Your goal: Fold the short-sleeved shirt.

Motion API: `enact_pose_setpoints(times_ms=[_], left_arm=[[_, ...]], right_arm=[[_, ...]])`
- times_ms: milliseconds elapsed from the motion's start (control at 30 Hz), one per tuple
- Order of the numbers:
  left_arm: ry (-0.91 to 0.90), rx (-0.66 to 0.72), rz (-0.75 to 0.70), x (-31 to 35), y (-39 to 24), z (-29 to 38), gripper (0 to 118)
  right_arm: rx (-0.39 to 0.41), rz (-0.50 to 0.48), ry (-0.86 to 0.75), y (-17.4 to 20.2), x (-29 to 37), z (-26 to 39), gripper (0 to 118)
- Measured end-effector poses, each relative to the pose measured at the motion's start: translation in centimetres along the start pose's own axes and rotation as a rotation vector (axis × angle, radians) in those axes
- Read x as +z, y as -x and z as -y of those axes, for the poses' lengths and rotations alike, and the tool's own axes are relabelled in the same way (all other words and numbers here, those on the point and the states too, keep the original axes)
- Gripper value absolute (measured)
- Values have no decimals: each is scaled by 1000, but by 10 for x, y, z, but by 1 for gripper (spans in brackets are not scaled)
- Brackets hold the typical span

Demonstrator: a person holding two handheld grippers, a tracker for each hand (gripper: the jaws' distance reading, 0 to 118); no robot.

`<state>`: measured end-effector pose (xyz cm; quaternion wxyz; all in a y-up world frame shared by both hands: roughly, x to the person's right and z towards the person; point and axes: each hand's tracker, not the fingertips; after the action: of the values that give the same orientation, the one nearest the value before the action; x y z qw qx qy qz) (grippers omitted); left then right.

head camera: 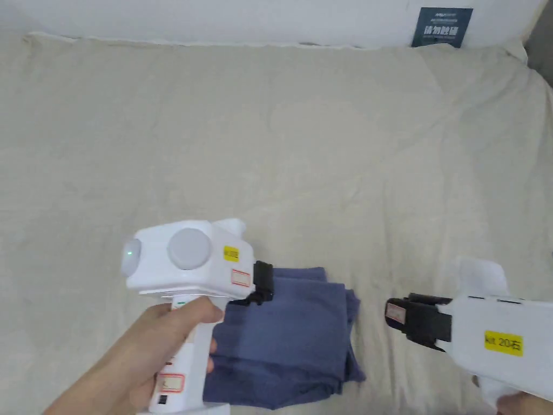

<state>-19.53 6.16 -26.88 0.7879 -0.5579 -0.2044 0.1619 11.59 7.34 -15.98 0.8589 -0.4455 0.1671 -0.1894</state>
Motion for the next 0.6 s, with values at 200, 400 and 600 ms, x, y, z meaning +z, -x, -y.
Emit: enact_pose_setpoints(times_ms=[200,400,600], left_arm=[[41,9,123,19,85,2,10],[58,-3,246,5,113,10,10],[79,16,287,16,118,16,10]], right_arm=[[-162,-287,173,-13,-109,4,0],[-354,-496,280,-62,-163,26,0],[-364,-527,291,-67,-159,21,0]])
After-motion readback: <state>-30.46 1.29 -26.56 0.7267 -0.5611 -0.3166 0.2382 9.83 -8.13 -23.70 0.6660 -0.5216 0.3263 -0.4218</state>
